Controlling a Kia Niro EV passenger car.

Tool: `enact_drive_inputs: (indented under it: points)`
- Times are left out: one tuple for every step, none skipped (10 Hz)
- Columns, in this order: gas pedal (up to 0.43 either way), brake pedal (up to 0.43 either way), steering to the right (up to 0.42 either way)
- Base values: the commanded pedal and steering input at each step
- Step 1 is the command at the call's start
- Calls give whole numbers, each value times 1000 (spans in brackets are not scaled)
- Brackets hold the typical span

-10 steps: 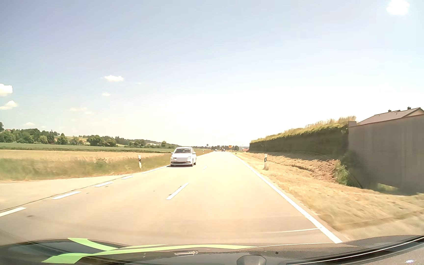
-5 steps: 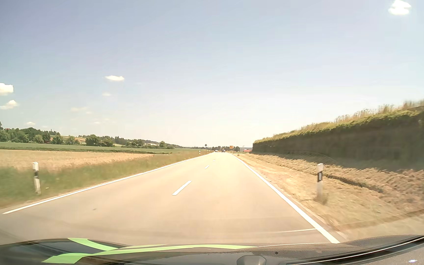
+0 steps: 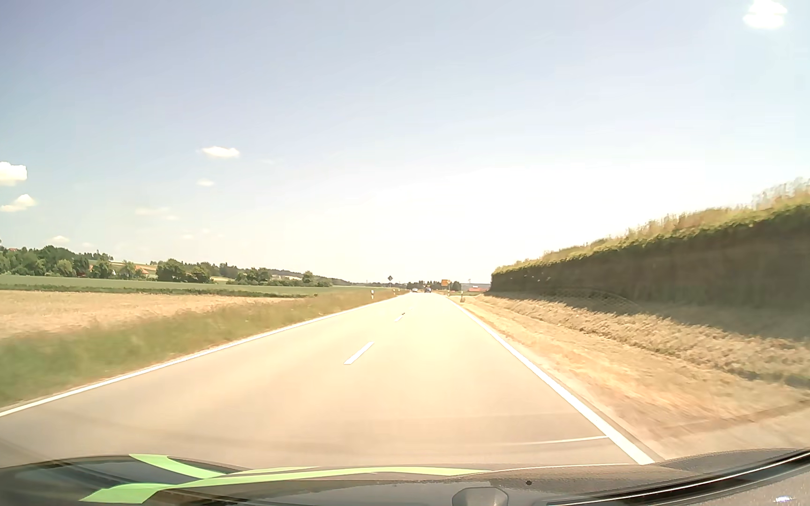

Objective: Follow the waypoints while adhering to traffic rules and regulations

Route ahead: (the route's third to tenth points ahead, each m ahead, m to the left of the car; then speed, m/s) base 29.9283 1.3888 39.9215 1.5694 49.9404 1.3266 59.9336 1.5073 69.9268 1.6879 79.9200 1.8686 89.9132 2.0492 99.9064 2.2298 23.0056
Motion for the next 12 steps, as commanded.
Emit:
enact_drive_inputs:
  points:
    - [240, 0, -2]
    - [240, 0, -2]
    - [240, 0, -2]
    - [240, 0, -3]
    - [240, 0, -3]
    - [240, 0, -3]
    - [240, 0, -3]
    - [240, 0, -3]
    - [240, 0, -3]
    - [240, 0, -3]
    - [240, 0, -3]
    - [268, 0, -3]
